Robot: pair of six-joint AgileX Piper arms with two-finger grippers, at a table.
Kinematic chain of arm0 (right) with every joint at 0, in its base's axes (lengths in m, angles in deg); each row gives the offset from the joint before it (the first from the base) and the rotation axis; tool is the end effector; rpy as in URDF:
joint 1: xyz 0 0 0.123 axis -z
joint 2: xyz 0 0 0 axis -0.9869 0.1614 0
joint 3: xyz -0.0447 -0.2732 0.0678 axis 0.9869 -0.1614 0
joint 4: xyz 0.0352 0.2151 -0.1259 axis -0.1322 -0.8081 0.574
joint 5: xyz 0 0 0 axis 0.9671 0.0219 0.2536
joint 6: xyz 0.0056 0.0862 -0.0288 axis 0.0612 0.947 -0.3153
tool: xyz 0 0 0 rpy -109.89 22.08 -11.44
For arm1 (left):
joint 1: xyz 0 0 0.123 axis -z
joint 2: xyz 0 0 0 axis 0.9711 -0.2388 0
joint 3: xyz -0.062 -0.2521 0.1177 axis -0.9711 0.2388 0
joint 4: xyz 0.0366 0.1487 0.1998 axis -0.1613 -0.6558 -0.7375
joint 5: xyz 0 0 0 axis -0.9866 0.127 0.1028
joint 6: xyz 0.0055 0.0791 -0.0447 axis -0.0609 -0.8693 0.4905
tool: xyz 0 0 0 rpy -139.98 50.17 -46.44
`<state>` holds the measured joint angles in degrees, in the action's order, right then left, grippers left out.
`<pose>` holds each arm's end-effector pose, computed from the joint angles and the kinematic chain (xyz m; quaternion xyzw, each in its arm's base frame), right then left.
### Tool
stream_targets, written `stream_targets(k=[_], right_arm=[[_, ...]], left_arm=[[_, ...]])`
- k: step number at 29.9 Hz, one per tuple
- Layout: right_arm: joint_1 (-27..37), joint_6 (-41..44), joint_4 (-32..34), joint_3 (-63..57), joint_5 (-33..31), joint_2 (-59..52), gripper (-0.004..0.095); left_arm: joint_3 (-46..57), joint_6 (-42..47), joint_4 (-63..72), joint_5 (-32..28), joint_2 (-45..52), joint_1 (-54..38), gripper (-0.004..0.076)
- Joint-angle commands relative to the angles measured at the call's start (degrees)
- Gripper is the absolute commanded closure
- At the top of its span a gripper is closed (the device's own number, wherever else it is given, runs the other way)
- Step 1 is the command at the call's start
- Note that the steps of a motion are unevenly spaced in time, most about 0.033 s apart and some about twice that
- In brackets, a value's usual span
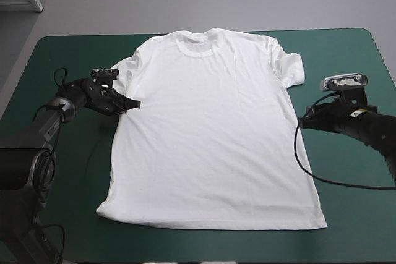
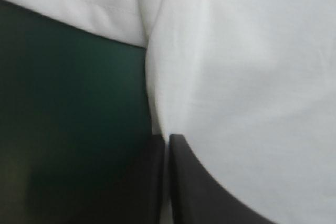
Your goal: Fold the cloth
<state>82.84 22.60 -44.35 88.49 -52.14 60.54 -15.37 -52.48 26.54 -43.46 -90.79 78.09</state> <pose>0.2435 0.0140 0.3329 -0.0886 0.8924 0.0827 0.4347 0.3965 -0.0287 0.2049 0.0595 0.9620 -0.0812 0.2538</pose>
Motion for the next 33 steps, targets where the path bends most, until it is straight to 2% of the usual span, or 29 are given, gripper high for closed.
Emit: stream_targets(k=[1, 6, 13, 18, 26, 28, 33], right_arm=[[0.4, -0.8, -0.8, 7.6, 0.8, 4.9, 0.0481], [-1.5, -0.8, -0.7, 15.1, -1.4, 16.1, 0.0475], [-5.3, 2.6, 7.0, 23.2, -1.2, 29.2, 0.0469], [-5.3, 5.7, 11.0, 25.5, -1.1, 35.0, 0.0383], [-5.3, 5.7, 10.4, 25.5, -2.9, 40.4, 0.0389], [-5.3, 5.7, 9.9, 25.5, -3.8, 40.6, 0.0446], [-5.9, 4.1, 9.9, 25.5, -6.4, 40.6, 0.0798]], left_arm=[[-1.3, -0.7, 1.4, 0.8, 2.1, 0.1, 0.0703], [-1.3, -1.4, 1.9, 1.2, 2.1, 0.1, 0.0703], [-1.3, -1.4, 1.9, 1.3, 2.1, 0.1, 0.0703], [-1.3, -1.4, 1.9, 1.9, 2.1, 0.1, 0.0703], [-1.3, -1.5, 1.9, 1.9, 2.1, 0.1, 0.0703], [-1.3, -1.5, 1.8, 2.0, 2.1, 0.1, 0.0703], [-1.3, -1.5, 1.7, 2.1, 2.1, 0.1, 0.0703]])
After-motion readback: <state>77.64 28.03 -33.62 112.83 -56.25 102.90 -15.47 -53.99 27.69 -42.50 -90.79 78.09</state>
